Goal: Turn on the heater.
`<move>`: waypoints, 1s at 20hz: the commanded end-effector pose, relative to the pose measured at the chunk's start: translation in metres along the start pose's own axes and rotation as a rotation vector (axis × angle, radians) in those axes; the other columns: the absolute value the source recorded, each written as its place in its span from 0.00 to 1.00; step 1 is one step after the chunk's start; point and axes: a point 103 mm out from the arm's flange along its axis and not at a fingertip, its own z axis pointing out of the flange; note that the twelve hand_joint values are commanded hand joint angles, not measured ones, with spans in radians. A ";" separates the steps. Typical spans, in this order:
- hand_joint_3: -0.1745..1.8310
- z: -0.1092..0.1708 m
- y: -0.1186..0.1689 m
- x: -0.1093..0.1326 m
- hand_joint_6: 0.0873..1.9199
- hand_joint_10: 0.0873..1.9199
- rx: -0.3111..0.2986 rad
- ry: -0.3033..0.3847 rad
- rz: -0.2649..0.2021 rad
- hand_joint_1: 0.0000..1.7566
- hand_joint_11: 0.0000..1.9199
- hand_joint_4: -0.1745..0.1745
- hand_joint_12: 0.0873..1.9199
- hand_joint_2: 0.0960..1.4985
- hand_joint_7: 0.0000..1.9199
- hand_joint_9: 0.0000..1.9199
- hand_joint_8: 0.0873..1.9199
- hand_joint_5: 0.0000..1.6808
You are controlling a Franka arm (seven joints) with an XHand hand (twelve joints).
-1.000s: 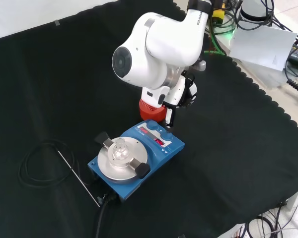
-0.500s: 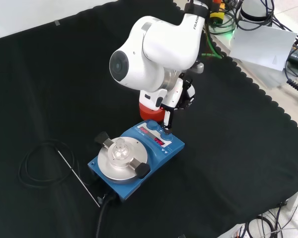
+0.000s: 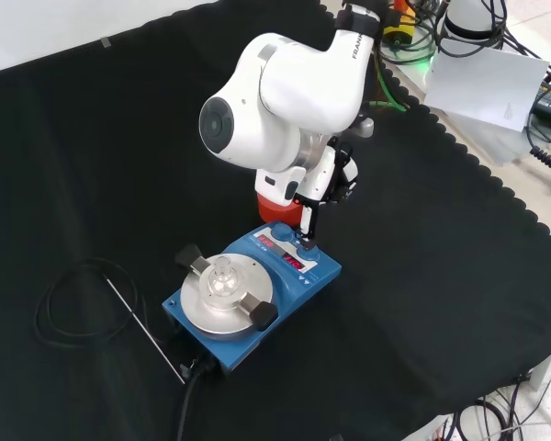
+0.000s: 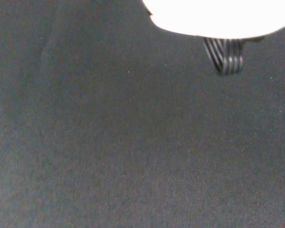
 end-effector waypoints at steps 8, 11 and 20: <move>0.74 -0.001 0.002 0.000 0.06 0.91 -0.005 -0.001 0.004 0.88 0.73 0.36 0.77 0.31 0.91 0.93 0.91 0.27; 0.74 -0.002 0.002 0.000 0.06 0.91 -0.006 -0.002 0.004 0.88 0.73 0.36 0.77 0.31 0.91 0.93 0.91 0.27; 0.75 -0.001 0.004 -0.002 0.06 0.91 0.002 0.003 0.007 0.88 0.73 0.36 0.77 0.31 0.91 0.93 0.91 0.27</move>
